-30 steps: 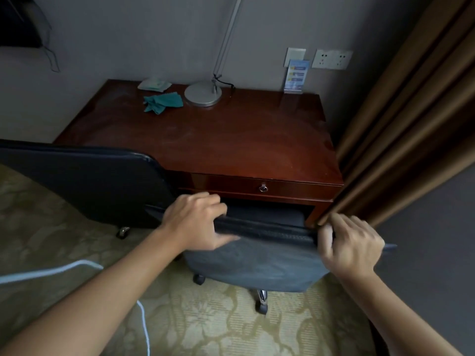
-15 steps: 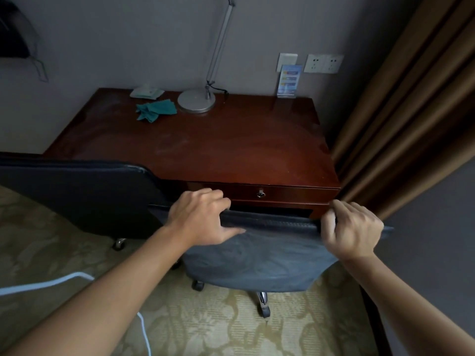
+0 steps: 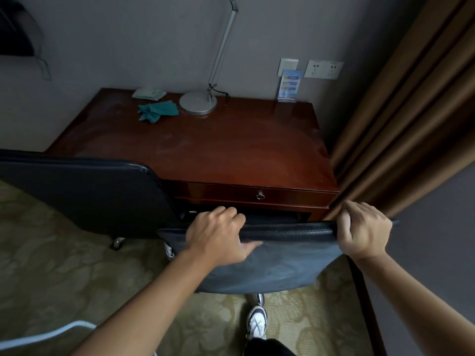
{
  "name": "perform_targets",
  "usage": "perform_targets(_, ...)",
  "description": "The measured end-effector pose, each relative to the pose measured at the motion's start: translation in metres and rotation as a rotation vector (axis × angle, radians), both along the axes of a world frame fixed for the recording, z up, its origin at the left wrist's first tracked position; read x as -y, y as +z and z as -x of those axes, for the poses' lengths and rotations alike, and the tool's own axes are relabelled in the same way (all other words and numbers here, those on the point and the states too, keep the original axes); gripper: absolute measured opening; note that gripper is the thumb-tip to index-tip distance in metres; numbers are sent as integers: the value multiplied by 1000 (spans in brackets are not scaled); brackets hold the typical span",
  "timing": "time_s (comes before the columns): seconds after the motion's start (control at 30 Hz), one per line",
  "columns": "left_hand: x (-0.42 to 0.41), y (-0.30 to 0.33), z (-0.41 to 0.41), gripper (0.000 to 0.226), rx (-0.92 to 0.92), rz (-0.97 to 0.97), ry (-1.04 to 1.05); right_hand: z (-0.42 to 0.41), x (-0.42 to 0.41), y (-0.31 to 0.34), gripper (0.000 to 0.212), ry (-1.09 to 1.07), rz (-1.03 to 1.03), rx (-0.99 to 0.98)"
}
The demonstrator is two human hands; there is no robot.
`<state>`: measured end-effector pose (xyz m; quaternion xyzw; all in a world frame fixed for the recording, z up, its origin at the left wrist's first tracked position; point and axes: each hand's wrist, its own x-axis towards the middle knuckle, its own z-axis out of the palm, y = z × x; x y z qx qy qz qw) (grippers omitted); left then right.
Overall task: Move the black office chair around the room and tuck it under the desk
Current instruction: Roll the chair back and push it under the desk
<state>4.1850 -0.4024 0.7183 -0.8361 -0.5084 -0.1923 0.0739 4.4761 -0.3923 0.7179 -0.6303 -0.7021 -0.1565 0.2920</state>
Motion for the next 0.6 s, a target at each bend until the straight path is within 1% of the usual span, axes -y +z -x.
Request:
perform_targets(0.17, -37, 7, 9, 56, -18, -50, -58, 3, -27, -3, 30, -39, -82, -40)
perform_targets(0.37, -61, 5, 9, 58, 4, -125, -104, 5, -45, 1, 28, -59, -186, -63)
perform_targets(0.6, -61, 5, 35, 57, 4, -137, -130, 27, -38, -1, 30, -24, -196, -38)
